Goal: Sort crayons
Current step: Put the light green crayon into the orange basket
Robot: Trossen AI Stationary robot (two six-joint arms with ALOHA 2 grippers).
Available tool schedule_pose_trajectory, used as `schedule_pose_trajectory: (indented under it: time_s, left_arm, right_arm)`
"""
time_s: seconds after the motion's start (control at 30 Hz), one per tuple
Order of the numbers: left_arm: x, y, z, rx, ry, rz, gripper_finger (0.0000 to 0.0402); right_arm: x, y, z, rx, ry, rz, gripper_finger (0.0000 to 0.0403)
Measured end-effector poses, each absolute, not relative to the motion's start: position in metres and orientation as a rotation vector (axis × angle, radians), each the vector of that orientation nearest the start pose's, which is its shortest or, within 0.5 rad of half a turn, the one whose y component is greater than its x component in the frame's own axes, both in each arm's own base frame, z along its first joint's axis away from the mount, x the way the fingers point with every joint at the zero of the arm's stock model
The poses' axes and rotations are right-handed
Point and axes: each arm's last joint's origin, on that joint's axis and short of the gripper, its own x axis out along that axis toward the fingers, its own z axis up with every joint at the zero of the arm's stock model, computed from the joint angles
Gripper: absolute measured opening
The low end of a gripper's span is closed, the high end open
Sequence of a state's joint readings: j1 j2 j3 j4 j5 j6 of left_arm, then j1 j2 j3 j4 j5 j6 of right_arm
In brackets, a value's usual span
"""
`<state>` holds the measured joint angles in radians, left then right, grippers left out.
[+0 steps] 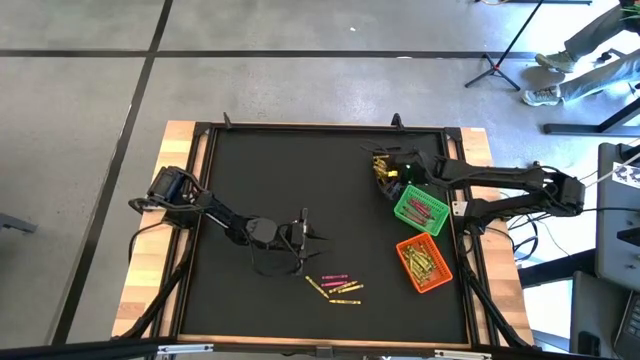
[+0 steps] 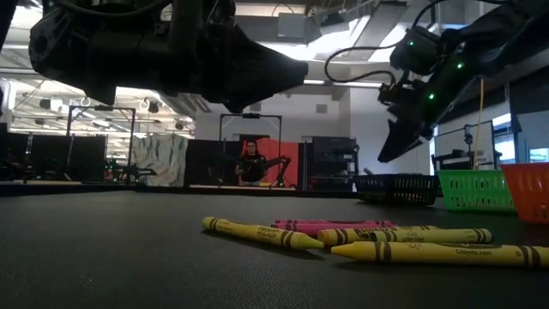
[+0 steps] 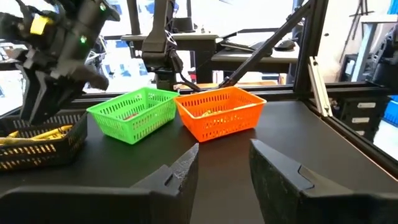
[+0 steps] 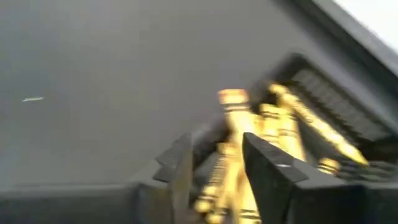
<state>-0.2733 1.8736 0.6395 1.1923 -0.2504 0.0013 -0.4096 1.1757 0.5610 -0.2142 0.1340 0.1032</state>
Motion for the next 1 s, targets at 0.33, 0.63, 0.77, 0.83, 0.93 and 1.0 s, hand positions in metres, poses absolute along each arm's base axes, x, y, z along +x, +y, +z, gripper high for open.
schedule_pose_trajectory:
  time_s: [0.33, 0.63, 0.77, 0.83, 0.93, 1.0]
  left_arm:
    - [0.335, -0.095, 0.136, 0.007, 0.218, -0.128, 0.0125]
    - [0.341, -0.146, 0.139, 0.032, 0.56, -0.317, 0.0125]
    - [0.333, -0.157, 0.136, 0.057, 0.582, -0.327, 0.0125]
    - [0.328, -0.157, 0.13, 0.07, 0.607, -0.309, 0.0125]
    - [0.325, -0.153, 0.125, 0.089, 0.615, -0.259, 0.0125]
    - [0.323, -0.149, 0.12, 0.091, 0.631, -0.249, 0.0125]
  right_arm:
    - [0.232, 0.0, 0.204, 0.054, 0.57, -0.095, 0.0179]
    - [0.24, 0.08, 0.193, -0.067, 0.494, 0.126, 0.0179]
    - [0.245, 0.107, 0.18, -0.08, 0.465, 0.214, 0.0179]
    - [0.247, 0.117, 0.174, -0.08, 0.446, 0.244, 0.0179]
    - [0.249, 0.128, 0.164, -0.084, 0.438, 0.274, 0.0179]
    - [0.251, 0.133, 0.158, -0.084, 0.431, 0.286, 0.0179]
